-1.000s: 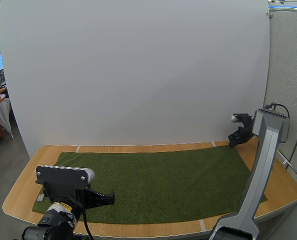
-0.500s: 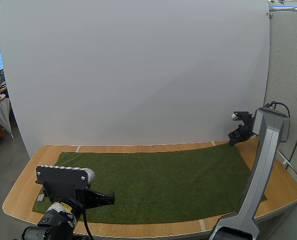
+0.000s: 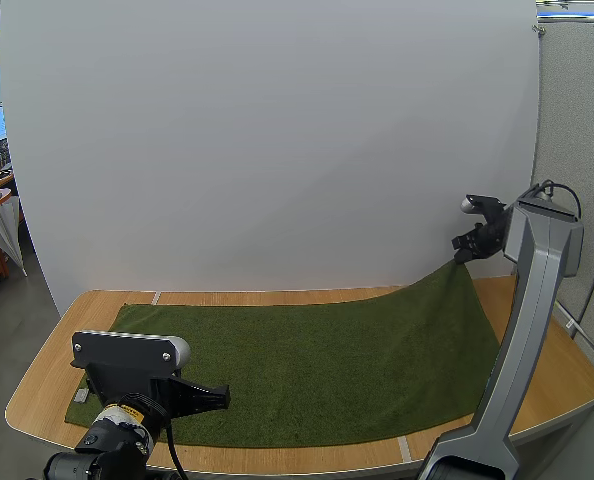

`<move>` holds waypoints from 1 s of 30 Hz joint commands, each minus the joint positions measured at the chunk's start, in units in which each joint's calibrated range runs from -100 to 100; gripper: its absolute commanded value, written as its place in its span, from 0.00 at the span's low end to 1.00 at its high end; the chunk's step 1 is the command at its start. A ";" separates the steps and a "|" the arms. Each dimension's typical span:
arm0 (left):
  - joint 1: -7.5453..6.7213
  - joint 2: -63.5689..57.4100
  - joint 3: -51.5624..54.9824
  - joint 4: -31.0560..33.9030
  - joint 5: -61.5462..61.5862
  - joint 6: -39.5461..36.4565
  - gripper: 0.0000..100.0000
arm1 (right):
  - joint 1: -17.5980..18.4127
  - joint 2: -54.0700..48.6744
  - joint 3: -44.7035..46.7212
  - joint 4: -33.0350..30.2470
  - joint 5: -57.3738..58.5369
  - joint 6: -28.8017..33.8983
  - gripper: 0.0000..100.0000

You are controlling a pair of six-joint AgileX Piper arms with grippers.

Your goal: Fold the towel

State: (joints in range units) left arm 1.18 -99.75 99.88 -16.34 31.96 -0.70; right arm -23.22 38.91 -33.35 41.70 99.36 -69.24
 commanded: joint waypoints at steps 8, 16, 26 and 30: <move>0.13 -0.25 0.12 0.68 -0.68 -0.27 0.00 | 3.37 -8.39 6.97 -0.33 0.64 -0.03 0.00; 0.13 -0.25 0.12 0.68 -0.68 -0.27 0.00 | 7.51 -14.25 13.93 0.00 0.64 0.22 0.00; 0.13 -0.25 0.12 0.68 -0.68 -0.27 0.00 | 13.42 -22.99 18.14 0.00 0.64 3.31 0.00; 0.13 -0.25 0.12 0.68 -0.68 -0.27 0.00 | 15.94 -25.17 18.84 0.00 0.64 5.30 0.00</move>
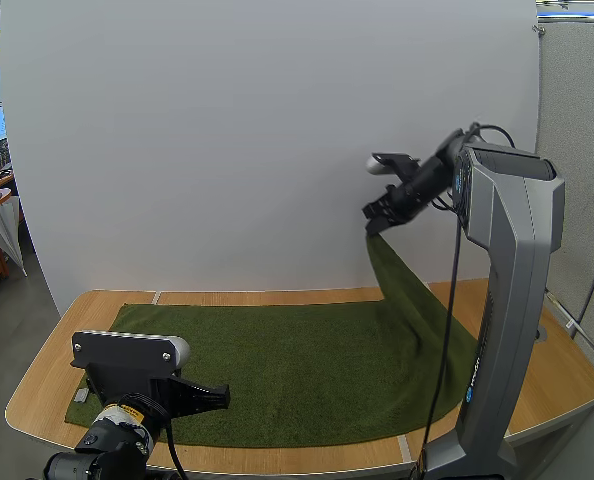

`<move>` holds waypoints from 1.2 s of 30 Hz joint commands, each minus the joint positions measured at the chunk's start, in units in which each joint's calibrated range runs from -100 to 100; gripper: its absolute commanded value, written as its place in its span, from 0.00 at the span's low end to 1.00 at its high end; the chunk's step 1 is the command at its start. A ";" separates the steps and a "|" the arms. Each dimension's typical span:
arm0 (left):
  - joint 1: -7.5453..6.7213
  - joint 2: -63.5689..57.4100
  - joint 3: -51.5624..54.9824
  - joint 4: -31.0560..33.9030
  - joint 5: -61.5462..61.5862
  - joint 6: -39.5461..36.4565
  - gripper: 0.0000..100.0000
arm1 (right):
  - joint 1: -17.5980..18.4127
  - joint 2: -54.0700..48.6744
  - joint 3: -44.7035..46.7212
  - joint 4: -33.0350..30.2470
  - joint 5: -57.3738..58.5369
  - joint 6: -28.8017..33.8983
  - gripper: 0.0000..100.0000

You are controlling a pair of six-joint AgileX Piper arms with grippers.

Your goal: Fold the towel

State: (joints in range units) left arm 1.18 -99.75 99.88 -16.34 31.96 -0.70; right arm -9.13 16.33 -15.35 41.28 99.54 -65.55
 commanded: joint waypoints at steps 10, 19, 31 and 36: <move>0.13 -0.25 0.12 0.68 -0.68 -0.27 0.00 | 10.73 -6.14 4.98 -0.18 0.46 7.11 0.00; 0.13 -0.25 0.12 0.68 -0.68 -0.27 0.00 | 18.08 -6.14 4.98 -1.88 0.46 9.79 0.00; 0.13 -0.25 0.12 0.68 -0.68 -0.27 0.00 | 24.28 -6.14 4.98 -3.36 -8.54 12.14 0.00; 0.13 -0.25 0.12 0.68 -0.68 -0.27 0.00 | 25.45 -6.14 4.98 -3.47 -13.12 13.00 0.00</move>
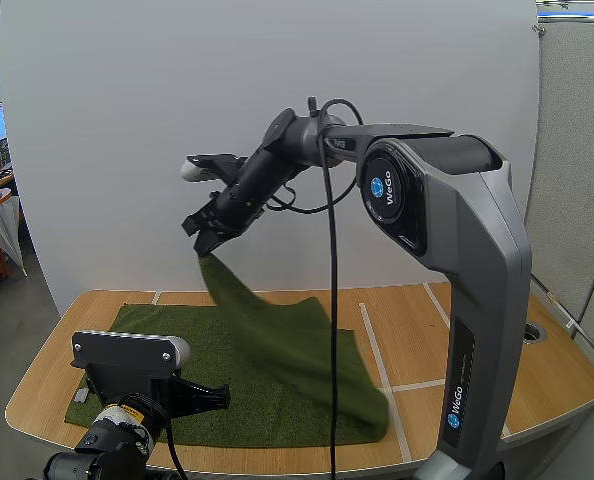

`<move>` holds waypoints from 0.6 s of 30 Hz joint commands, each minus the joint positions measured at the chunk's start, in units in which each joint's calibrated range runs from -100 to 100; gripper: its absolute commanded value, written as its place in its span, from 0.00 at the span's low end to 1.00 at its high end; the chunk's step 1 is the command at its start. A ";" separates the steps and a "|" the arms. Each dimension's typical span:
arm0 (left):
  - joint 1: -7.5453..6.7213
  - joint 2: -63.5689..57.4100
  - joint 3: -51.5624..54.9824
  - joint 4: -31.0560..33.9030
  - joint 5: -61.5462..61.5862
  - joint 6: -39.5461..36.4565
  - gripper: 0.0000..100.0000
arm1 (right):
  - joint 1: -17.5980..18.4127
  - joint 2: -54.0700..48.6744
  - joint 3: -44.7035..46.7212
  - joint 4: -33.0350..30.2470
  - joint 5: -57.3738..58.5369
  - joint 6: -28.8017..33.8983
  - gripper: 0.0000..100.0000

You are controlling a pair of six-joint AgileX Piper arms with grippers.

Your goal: Fold the towel

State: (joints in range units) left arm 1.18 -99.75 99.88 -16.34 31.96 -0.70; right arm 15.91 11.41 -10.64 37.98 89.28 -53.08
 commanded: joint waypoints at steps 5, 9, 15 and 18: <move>0.13 -0.25 0.12 0.68 -0.68 -0.27 0.00 | 0.48 -1.22 0.26 -0.03 -4.26 0.54 0.00; 0.13 -0.25 0.12 0.68 -0.68 -0.27 0.00 | 0.48 -1.22 0.26 -0.03 -4.24 0.35 0.00; 0.13 -0.25 0.12 0.68 -0.68 -0.27 0.00 | 0.48 -0.92 0.26 3.35 -5.98 -0.91 0.00; 0.13 -0.25 0.12 0.68 -0.68 -0.27 0.00 | 1.04 0.20 -0.14 3.74 -7.89 -0.54 0.00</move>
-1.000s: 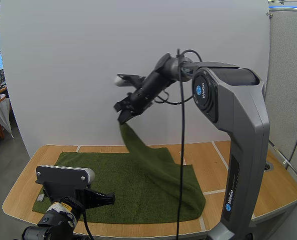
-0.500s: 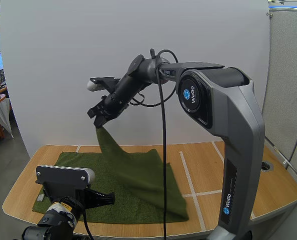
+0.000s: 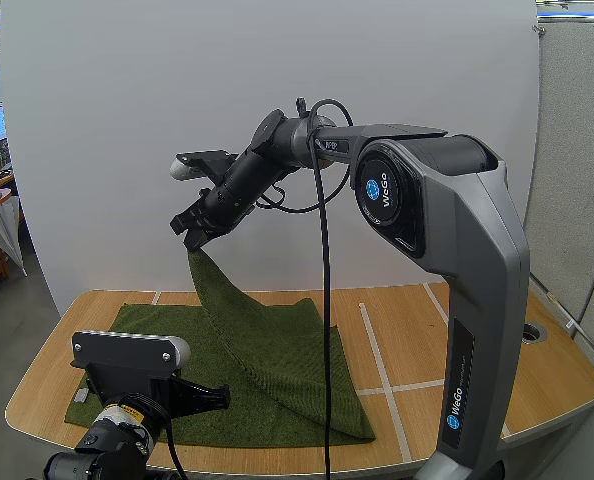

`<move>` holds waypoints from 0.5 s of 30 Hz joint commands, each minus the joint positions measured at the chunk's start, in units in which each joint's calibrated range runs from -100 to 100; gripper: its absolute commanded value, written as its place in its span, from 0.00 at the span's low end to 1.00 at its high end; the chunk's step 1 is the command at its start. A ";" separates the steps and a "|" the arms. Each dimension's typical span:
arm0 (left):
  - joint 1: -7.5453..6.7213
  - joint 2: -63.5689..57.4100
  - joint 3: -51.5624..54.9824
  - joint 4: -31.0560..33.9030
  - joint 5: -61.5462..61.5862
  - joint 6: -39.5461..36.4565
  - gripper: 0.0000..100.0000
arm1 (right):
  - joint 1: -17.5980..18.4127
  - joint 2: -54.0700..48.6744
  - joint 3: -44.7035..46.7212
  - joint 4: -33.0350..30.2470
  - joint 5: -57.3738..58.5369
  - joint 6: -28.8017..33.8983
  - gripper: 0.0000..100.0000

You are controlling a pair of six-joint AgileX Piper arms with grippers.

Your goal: Fold the towel

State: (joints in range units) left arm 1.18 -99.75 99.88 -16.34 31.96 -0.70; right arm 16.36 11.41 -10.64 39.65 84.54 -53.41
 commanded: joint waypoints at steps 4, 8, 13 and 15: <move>0.13 -0.25 0.12 0.68 -0.68 -0.27 0.00 | 1.91 1.93 -0.30 1.60 -5.80 -0.21 0.00; 0.13 -0.25 0.12 0.68 -0.68 -0.27 0.00 | 3.28 3.16 -0.30 0.36 -11.93 0.50 0.00; 0.13 -0.25 0.12 0.68 -0.68 -0.27 0.00 | 4.59 3.29 -0.30 -0.45 -17.70 0.58 0.00; 0.13 -0.25 0.12 0.68 -0.68 -0.27 0.00 | 5.10 3.29 -0.30 -0.57 -20.73 0.58 0.00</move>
State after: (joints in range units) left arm 1.18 -99.75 99.88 -16.34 31.96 -0.70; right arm 20.02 15.13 -10.64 40.08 72.82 -53.23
